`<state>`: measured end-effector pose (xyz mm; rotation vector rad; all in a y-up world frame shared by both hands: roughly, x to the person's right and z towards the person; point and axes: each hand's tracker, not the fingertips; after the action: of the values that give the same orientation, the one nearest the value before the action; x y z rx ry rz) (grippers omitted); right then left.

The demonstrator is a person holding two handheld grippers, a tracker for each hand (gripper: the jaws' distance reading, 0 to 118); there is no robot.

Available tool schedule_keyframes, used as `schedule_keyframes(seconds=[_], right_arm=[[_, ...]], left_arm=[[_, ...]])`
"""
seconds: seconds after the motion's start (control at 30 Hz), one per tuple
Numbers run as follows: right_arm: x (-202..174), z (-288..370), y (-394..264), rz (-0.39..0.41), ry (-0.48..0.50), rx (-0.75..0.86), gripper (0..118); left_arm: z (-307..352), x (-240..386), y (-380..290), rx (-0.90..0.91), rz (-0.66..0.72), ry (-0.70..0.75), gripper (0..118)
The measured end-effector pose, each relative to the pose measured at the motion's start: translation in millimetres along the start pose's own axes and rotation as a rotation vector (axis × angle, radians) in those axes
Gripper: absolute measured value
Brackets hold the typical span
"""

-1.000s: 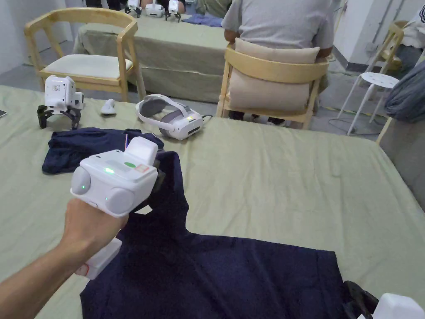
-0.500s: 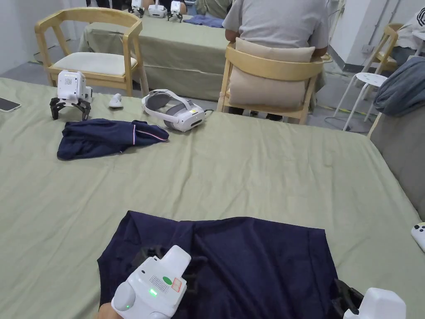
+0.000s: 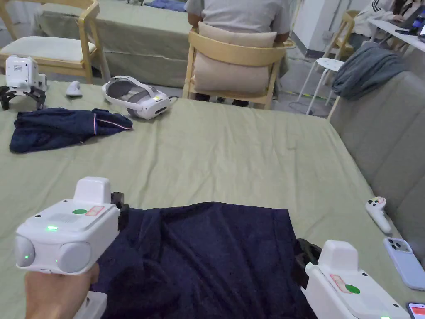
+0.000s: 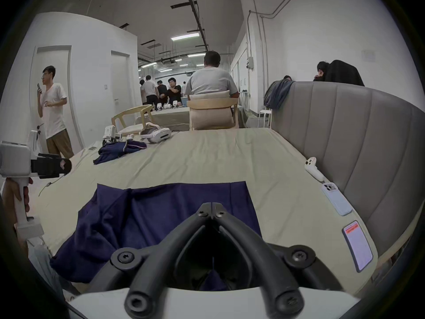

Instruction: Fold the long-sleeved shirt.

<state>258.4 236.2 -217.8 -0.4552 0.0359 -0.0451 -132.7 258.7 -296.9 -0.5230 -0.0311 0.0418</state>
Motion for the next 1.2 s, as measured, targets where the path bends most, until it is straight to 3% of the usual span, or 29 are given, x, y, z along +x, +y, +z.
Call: schedule_keyframes(seconds=[0.07,0.17,0.2,0.27,0.3,0.4,0.57,0.6,0.63,0.7,0.73,0.77,0.8,0.83,0.87,0.9,0.93,1.0,1.2], right_arm=[[2.8,-11.2,-0.9,0.000,-0.006,-0.012,0],[13.5,-40.7,-0.1,0.002,-0.020,-0.056,2],[19.6,-54.0,2.7,-0.003,-0.018,-0.078,30],[32.6,-92.7,11.2,-0.020,-0.029,-0.158,107],[38.8,-111.8,14.6,-0.006,-0.039,-0.159,117],[64.6,-185.4,24.9,-0.007,-0.049,-0.226,118],[81.2,-282.4,22.8,-0.024,-0.046,-0.384,116],[85.6,-294.2,19.9,-0.045,-0.031,-0.414,111],[85.7,-309.4,17.2,-0.039,0.047,-0.435,102],[90.4,-322.2,11.2,-0.044,0.029,-0.470,66],[91.3,-325.8,7.1,-0.030,0.026,-0.513,65],[84.5,-307.4,13.5,-0.036,-0.017,-0.453,59],[83.1,-302.3,17.4,-0.048,-0.021,-0.457,41],[83.4,-296.2,19.5,-0.055,-0.014,-0.456,15],[83.1,-289.5,20.5,-0.046,0.007,-0.444,7],[85.6,-296.5,17.6,-0.074,-0.009,-0.456,7],[83.6,-295.7,18.5,-0.062,-0.026,-0.451,7],[82.2,-296.3,16.7,-0.034,-0.011,-0.461,7],[82.1,-303.8,13.5,-0.077,-0.042,-0.474,7]], left_arm=[[-10.7,-11.8,-0.9,-0.013,0.044,-0.072,5],[-10.9,-11.6,-3.1,-0.037,0.064,-0.057,5],[-15.7,-13.1,-5.2,-0.042,0.071,-0.048,5],[-22.9,-16.4,-5.6,-0.065,0.082,-0.061,5],[-28.1,-16.4,-7.4,-0.075,0.085,-0.059,5],[-47.8,-19.7,-11.4,-0.104,0.079,-0.061,5],[-78.1,-26.9,-21.5,-0.158,0.087,-0.049,5],[-81.4,-29.0,-23.8,-0.166,0.090,-0.049,5],[-84.4,-31.5,-25.8,-0.173,0.094,-0.043,5],[-86.5,-35.4,-23.2,-0.183,0.099,-0.036,5],[-89.1,-40.2,-24.1,-0.188,0.104,-0.032,5],[-91.3,-45.6,-25.0,-0.188,0.112,-0.027,5],[-99.1,-56.0,-24.9,-0.194,0.127,-0.034,19],[-104.7,-67.2,-23.2,-0.202,0.160,-0.038,40],[-111.1,-77.0,-20.7,-0.213,0.192,-0.036,72],[-118.4,-86.9,-17.3,-0.231,0.211,-0.046,104],[-125.5,-94.3,-7.9,-0.248,0.217,-0.047,110],[-139.8,-111.1,2.4,-0.202,0.250,-0.073,108],[-206.7,-117.4,8.9,-0.460,0.202,-0.258,109]])
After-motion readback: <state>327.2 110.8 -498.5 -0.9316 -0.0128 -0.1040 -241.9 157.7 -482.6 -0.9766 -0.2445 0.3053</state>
